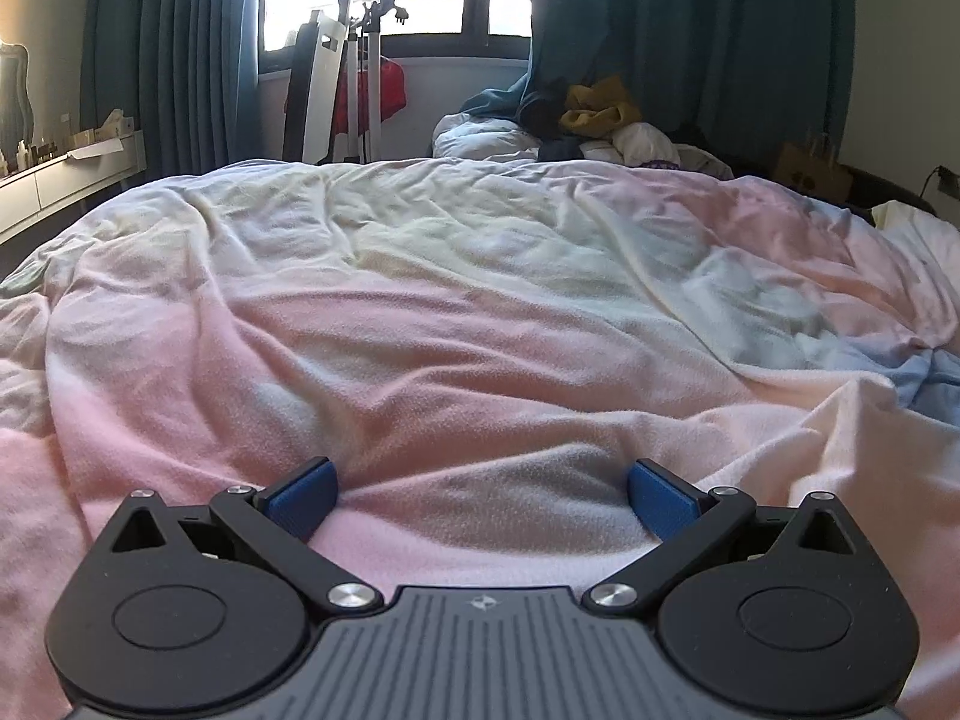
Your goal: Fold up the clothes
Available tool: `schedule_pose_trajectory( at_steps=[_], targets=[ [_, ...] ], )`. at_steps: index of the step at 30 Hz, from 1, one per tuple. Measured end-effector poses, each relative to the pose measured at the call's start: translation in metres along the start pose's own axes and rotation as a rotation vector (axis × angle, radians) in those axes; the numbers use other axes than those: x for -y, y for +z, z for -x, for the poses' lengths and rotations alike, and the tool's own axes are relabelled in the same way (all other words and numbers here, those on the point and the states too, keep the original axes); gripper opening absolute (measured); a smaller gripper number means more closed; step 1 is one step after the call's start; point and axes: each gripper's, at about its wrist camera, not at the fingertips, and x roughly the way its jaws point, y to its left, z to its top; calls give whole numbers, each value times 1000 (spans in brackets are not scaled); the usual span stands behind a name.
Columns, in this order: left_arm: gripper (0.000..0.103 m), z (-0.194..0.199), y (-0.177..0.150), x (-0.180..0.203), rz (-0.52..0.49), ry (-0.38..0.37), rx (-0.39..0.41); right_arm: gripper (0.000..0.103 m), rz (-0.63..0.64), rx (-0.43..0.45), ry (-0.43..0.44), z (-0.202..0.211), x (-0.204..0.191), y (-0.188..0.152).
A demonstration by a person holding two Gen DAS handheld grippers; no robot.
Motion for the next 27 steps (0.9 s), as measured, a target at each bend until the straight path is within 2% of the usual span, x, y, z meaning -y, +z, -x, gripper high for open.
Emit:
schedule_pose_trajectory(
  at_steps=[9, 27],
  targets=[
    [103, 0, 0, 0, 1, 1, -2, 82, -18, 31, -23, 10, -6, -16],
    [103, 0, 0, 0, 2, 0, 1, 82, 43, 49, -42, 2, -14, -14]
  ],
)
